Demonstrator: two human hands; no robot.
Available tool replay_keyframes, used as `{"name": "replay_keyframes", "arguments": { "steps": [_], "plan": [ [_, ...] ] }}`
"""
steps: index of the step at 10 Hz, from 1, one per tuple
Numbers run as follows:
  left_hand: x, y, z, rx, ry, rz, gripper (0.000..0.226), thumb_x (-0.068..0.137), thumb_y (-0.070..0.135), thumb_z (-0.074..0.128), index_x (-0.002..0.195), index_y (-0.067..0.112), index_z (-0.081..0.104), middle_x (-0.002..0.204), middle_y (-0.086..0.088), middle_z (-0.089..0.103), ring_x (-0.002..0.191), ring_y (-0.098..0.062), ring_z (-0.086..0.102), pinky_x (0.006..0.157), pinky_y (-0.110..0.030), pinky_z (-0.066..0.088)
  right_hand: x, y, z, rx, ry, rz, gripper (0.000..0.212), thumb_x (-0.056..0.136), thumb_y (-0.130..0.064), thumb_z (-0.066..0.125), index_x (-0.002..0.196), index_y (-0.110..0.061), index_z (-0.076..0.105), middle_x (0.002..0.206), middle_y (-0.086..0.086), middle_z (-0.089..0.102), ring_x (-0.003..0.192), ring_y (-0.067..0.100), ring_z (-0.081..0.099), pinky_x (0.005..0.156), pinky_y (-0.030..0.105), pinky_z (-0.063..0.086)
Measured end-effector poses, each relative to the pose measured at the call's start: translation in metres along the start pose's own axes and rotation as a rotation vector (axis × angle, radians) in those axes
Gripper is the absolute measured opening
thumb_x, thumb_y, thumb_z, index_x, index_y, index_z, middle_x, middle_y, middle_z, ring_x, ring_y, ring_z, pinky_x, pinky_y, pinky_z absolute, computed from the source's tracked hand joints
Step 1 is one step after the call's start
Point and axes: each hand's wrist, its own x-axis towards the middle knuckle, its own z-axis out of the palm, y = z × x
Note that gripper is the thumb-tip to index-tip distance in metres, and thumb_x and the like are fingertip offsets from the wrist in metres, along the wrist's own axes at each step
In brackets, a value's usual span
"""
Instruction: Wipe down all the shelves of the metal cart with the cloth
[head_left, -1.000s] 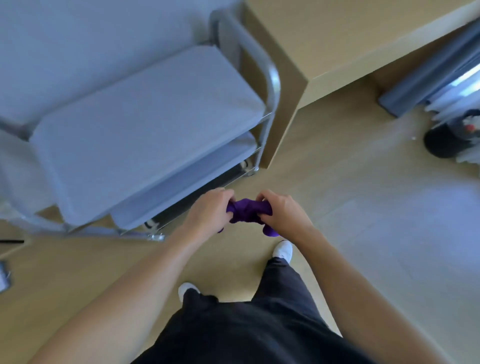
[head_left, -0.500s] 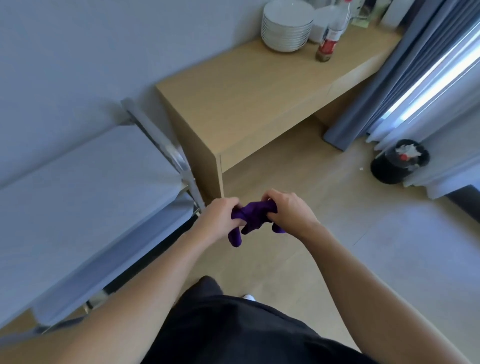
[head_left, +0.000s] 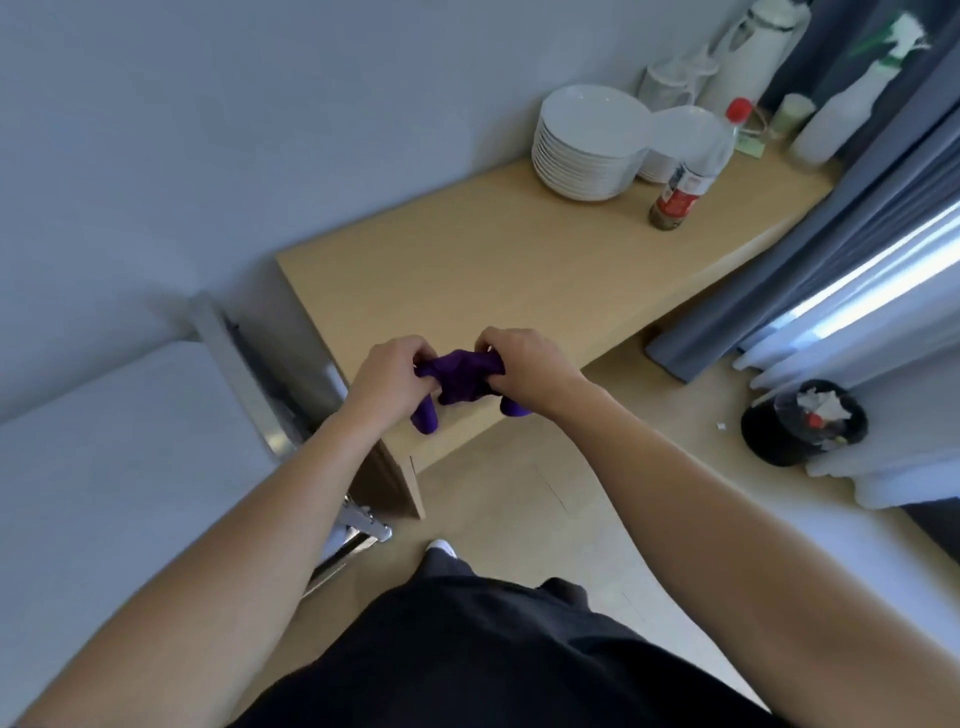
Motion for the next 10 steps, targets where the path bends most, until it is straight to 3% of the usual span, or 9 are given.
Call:
{"name": "replay_keyframes", "arguments": {
  "steps": [2,3,4,5,6,7,8,9,10],
  "plan": [
    [0.052,-0.015,-0.032,-0.039,0.134,-0.111,0.022,0.082,0.009,0.068,0.102,0.018,0.066,0.097,-0.001,0.067,0.09,-0.018,0.062,0.079,-0.035,0.053,0.089,-0.011,-0.013,-0.051,-0.022,-0.108,0.033,0.083,-0.016,0.063,0.115,-0.021,0.054,0.104,0.001,0.062,0.094,0.023,0.058,0.071,0.037,0.051],
    [0.074,-0.025,-0.036,-0.043,0.171,-0.128,0.025,0.082,0.009,0.068,0.106,0.016,0.065,0.099,-0.001,0.066,0.091,-0.017,0.061,0.081,-0.033,0.052,0.129,-0.012,-0.011,-0.072,0.059,-0.191,0.039,0.082,-0.011,0.063,0.118,-0.018,0.052,0.109,0.002,0.062,0.099,0.024,0.056,0.071,0.036,0.048],
    [0.088,-0.037,-0.033,-0.008,0.171,-0.124,0.028,0.082,0.011,0.068,0.109,0.015,0.065,0.106,-0.002,0.062,0.095,-0.019,0.059,0.085,-0.034,0.05,0.156,-0.005,0.005,-0.107,0.21,-0.327,0.032,0.076,-0.004,0.065,0.106,-0.013,0.056,0.102,0.007,0.06,0.092,0.031,0.054,0.067,0.037,0.042],
    [0.084,-0.055,-0.016,0.088,0.175,-0.131,0.031,0.084,0.013,0.068,0.114,0.012,0.063,0.114,-0.002,0.054,0.102,-0.021,0.057,0.091,-0.037,0.048,0.166,0.006,0.028,-0.143,0.239,-0.404,0.035,0.065,-0.005,0.073,0.095,-0.014,0.058,0.096,0.009,0.057,0.084,0.032,0.053,0.066,0.036,0.044],
    [0.057,-0.064,0.017,0.171,0.151,-0.142,0.04,0.087,0.019,0.063,0.126,0.013,0.058,0.13,-0.001,0.048,0.113,-0.018,0.053,0.098,-0.036,0.048,0.155,0.026,0.051,-0.173,0.088,-0.521,0.039,0.066,-0.022,0.076,0.1,-0.018,0.058,0.103,0.007,0.056,0.093,0.03,0.054,0.077,0.042,0.052],
    [0.035,-0.066,0.047,0.327,0.163,-0.144,0.062,0.083,0.021,0.065,0.141,0.009,0.046,0.148,-0.008,0.039,0.132,-0.024,0.044,0.109,-0.037,0.042,0.142,0.05,0.061,-0.245,-0.036,-0.58,0.054,0.08,-0.055,0.058,0.122,-0.021,0.052,0.127,0.003,0.05,0.118,0.024,0.046,0.1,0.039,0.044],
    [0.029,-0.055,0.056,0.392,0.12,-0.206,0.074,0.082,0.024,0.068,0.147,0.011,0.036,0.154,-0.011,0.032,0.143,-0.031,0.031,0.114,-0.048,0.033,0.131,0.056,0.052,-0.229,-0.175,-0.601,0.064,0.085,-0.056,0.052,0.138,-0.021,0.044,0.144,0.003,0.04,0.135,0.022,0.034,0.112,0.041,0.033],
    [0.028,-0.036,0.042,0.256,0.198,-0.27,0.069,0.088,0.025,0.063,0.149,0.02,0.033,0.159,0.0,0.024,0.148,-0.025,0.018,0.121,-0.043,0.018,0.141,0.053,0.015,-0.003,-0.264,-0.605,0.058,0.089,-0.043,0.059,0.14,-0.021,0.044,0.146,0.0,0.04,0.138,0.017,0.034,0.116,0.039,0.026],
    [0.005,0.002,0.004,-0.1,0.332,-0.272,0.053,0.092,0.025,0.062,0.14,0.034,0.042,0.144,0.023,0.04,0.133,0.004,0.037,0.113,-0.023,0.033,0.15,0.04,-0.08,0.434,-0.191,-0.564,0.025,0.089,-0.026,0.068,0.113,-0.024,0.064,0.116,-0.014,0.064,0.105,0.005,0.061,0.095,0.035,0.049]
  ]
}}
